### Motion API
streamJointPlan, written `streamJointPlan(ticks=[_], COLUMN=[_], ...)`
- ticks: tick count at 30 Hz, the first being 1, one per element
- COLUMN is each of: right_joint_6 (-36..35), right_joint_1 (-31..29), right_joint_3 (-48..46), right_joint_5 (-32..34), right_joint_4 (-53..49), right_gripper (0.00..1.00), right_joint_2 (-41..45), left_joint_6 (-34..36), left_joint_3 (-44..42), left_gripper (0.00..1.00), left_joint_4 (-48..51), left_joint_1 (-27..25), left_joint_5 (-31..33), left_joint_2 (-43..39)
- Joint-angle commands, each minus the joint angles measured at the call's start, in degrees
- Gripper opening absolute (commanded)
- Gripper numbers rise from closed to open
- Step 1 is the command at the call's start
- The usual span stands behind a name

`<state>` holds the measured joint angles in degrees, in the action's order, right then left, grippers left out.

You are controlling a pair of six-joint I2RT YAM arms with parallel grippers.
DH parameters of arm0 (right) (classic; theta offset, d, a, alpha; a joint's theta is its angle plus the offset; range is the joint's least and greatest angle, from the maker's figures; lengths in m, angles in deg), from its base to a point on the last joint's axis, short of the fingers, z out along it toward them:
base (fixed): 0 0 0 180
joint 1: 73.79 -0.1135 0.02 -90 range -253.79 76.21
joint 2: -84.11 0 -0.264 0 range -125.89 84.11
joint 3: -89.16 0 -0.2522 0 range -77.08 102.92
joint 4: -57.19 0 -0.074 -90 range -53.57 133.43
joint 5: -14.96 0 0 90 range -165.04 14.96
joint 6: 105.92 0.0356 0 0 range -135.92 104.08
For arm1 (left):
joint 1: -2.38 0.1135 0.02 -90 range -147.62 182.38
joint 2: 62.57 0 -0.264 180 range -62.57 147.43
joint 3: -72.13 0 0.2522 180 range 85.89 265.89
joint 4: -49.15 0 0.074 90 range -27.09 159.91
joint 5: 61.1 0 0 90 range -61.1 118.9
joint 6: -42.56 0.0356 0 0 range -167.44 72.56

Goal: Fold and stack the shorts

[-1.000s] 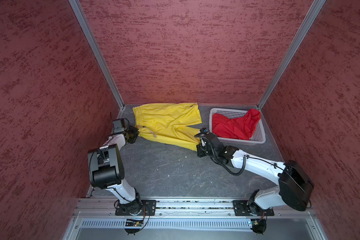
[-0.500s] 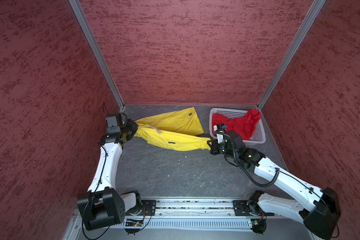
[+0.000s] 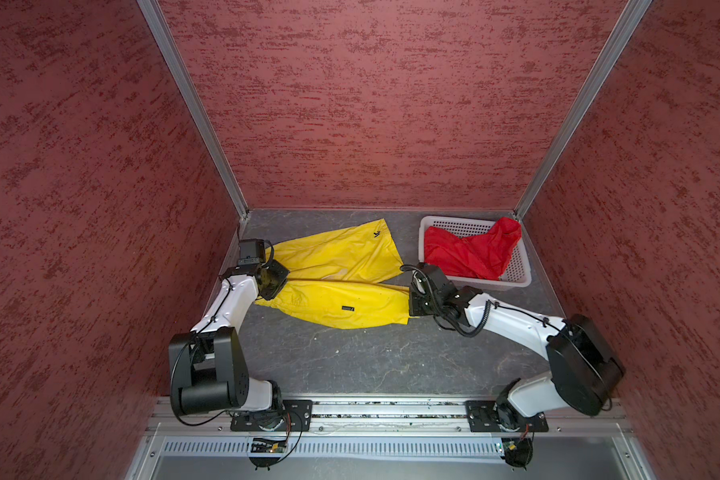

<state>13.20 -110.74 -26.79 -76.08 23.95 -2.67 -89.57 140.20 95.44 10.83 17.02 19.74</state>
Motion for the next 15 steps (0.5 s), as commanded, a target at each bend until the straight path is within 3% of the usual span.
streamJointPlan(ticks=[1,3,9,12,15], right_joint_6=[0.3,-0.4,-2.5,-2.5,-1.7], right_joint_1=[0.7,0.8,0.9,0.9,0.7], right_joint_3=[4.0,4.6,6.1,5.5,4.4], right_joint_5=[1.6,1.6,1.4,-0.2,-1.0], right_joint_4=[-0.3,-0.4,-1.3,-1.3,-2.4], right_gripper=[0.03,0.04,0.14,0.18,0.32], right_joint_2=[-1.2,-1.3,-1.0,0.4,2.9], left_joint_6=[1.9,2.8,6.9,8.8,9.5], left_joint_3=[0.6,0.8,1.4,1.1,-0.9], left_gripper=[0.13,0.28,0.55,0.62,0.63], left_joint_4=[2.3,4.6,12.8,16.6,18.7], left_joint_1=[0.3,0.4,0.9,0.8,1.6], left_joint_5=[0.7,1.9,5.1,6.9,9.1], left_joint_2=[1.1,0.7,-4.0,-6.8,-8.7])
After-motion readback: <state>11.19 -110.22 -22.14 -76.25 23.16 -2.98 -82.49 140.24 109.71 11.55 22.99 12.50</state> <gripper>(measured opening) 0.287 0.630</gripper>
